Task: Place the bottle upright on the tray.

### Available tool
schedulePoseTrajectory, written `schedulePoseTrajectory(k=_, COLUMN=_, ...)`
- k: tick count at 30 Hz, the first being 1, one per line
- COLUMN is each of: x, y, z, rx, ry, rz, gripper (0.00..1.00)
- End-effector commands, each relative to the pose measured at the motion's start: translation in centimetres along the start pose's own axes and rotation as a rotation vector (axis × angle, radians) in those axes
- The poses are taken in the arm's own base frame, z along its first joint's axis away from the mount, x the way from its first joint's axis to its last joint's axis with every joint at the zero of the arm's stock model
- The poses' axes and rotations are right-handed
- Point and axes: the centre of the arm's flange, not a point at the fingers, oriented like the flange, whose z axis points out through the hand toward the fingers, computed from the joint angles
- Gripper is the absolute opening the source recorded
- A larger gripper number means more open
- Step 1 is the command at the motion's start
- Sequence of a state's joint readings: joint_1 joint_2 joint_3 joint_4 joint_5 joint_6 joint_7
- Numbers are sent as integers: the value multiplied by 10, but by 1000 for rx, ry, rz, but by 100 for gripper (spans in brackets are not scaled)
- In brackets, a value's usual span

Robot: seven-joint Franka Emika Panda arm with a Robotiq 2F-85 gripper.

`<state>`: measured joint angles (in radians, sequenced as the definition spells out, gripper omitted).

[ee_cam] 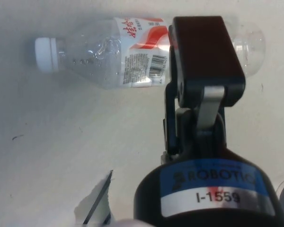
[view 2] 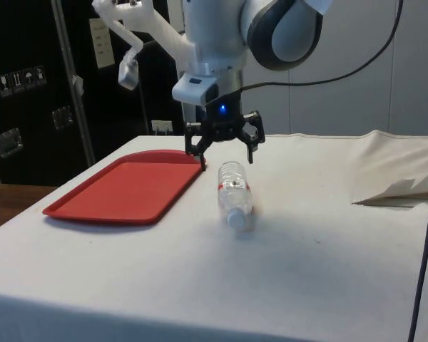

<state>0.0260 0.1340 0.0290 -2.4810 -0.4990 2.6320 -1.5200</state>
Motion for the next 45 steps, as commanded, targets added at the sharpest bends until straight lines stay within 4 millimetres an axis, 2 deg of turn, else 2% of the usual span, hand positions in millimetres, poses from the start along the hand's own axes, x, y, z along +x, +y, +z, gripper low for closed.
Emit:
schedulePoseTrajectory(k=1, x=-1, y=1, z=-1, rx=-2, ry=-12, rz=-1, gripper=100)
schedulePoseTrajectory(k=19, x=7, y=1, z=2, rx=-3, ry=-95, rz=0, gripper=100)
schedulePoseTrajectory(k=26, x=18, y=1, z=5, rx=-2, ry=-99, rz=-2, gripper=100)
schedulePoseTrajectory(k=33, x=37, y=9, z=5, rx=-13, ry=-165, rz=2, gripper=100)
schedulePoseTrajectory(k=45, x=52, y=13, z=9, rx=-7, ry=-221, rz=6, gripper=100)
